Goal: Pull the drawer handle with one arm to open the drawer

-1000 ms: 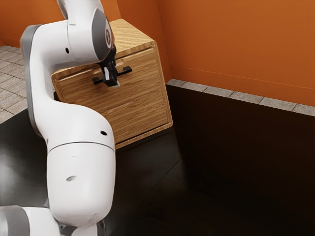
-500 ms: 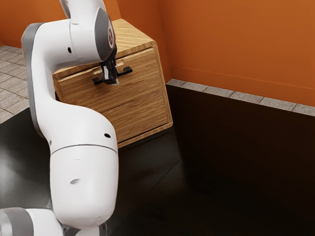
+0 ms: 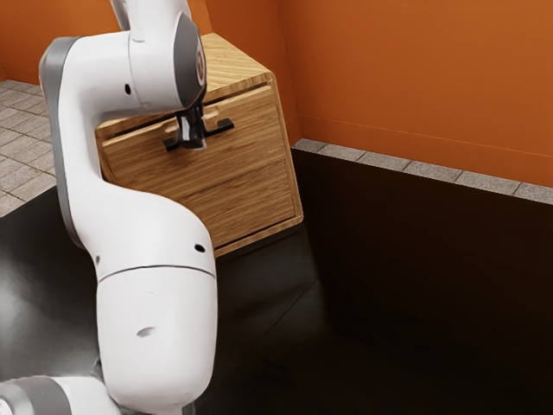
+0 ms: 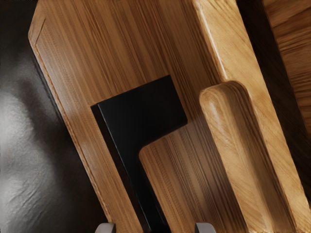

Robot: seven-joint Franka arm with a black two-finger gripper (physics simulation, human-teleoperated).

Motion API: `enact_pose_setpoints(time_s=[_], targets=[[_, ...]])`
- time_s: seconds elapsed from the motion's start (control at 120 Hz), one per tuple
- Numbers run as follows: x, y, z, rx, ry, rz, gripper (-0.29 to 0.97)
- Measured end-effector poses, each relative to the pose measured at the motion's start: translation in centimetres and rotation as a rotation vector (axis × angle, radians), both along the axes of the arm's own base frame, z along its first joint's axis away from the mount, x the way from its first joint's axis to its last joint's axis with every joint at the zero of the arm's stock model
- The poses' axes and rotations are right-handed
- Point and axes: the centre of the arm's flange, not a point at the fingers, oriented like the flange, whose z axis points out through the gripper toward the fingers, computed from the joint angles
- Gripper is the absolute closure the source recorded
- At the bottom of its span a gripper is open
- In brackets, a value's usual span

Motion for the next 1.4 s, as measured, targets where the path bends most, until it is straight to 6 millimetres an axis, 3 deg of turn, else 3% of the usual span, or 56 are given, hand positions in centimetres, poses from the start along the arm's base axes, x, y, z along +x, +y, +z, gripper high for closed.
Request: enact_pose_setpoints(time_s=[0.533,1.033,1.4], targets=[[-0.1,-2.1,0.0,0.007,0.017,-0.026,0.54],[-1.3,-2.9,-0.5,-0.002,0.027,-0.004,0.54],[-1.3,-5.1,-0.3,0.016,0.025,-0.027,0.54]])
